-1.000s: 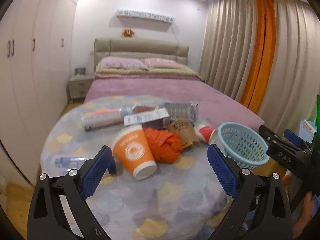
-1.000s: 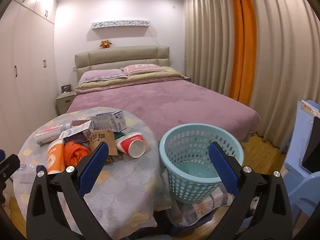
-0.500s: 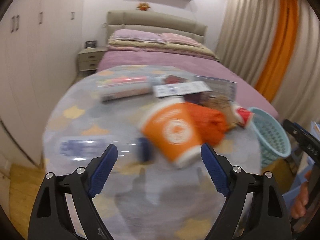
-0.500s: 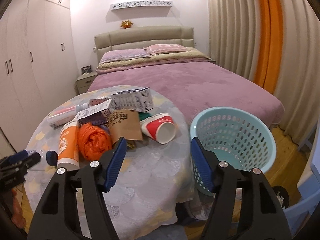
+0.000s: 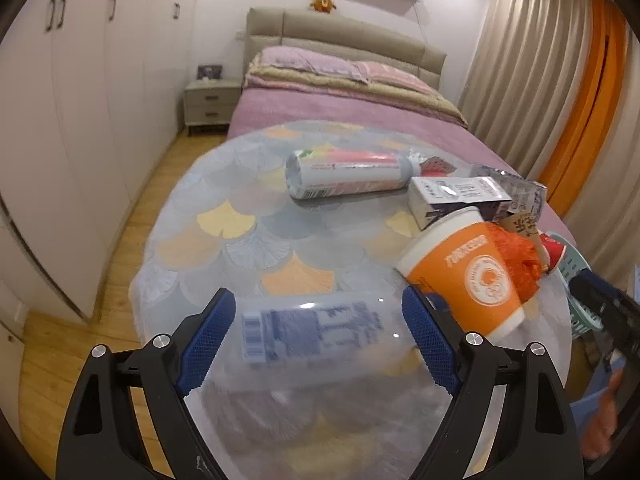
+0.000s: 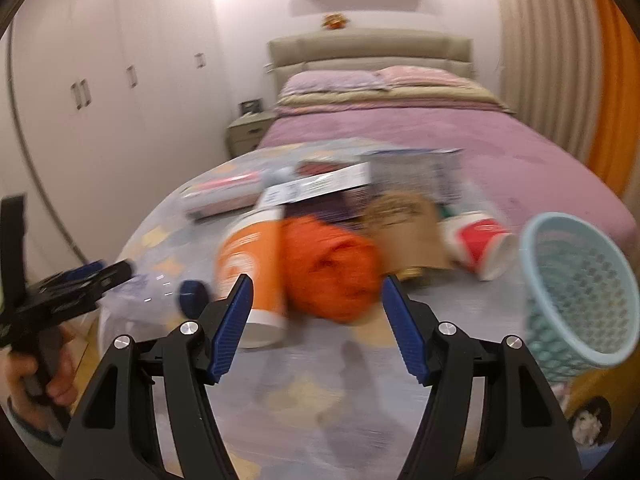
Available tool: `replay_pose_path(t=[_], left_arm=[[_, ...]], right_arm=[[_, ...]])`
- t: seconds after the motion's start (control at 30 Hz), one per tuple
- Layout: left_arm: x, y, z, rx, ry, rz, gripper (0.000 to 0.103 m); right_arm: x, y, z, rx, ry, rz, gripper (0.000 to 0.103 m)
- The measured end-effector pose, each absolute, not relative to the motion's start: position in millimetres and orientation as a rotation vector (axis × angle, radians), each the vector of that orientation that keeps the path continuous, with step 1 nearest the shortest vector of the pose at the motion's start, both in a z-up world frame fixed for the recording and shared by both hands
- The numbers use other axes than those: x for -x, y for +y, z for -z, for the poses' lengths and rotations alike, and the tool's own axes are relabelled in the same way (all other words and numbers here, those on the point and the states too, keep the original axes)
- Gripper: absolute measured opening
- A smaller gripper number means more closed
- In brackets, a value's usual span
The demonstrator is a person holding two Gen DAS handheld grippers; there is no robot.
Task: Collect trash
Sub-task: 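Grasp the clear plastic bottle with the left tool while the right tool grasps the orange paper cup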
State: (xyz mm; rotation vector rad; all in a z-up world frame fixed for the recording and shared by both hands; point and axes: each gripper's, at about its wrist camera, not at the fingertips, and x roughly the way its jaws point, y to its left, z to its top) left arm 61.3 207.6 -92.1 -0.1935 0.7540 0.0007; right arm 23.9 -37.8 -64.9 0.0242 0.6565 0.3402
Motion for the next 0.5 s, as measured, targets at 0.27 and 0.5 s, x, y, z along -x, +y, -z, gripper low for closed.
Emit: replay_pose_path(t=[0.27,0.5], left_arm=[[-71.5,213.3,95.8,0.181,0.808,0.089,0.083],[-54.2,204.6,104.6,0.249,0.941,0.259,0.083]], right_arm=[[-46.5,-2.3,86.2,-0.01,0.73,-0.373,0.067],[-52.0,-4.1,95.2,-0.023,0.763,-0.368,0.067]])
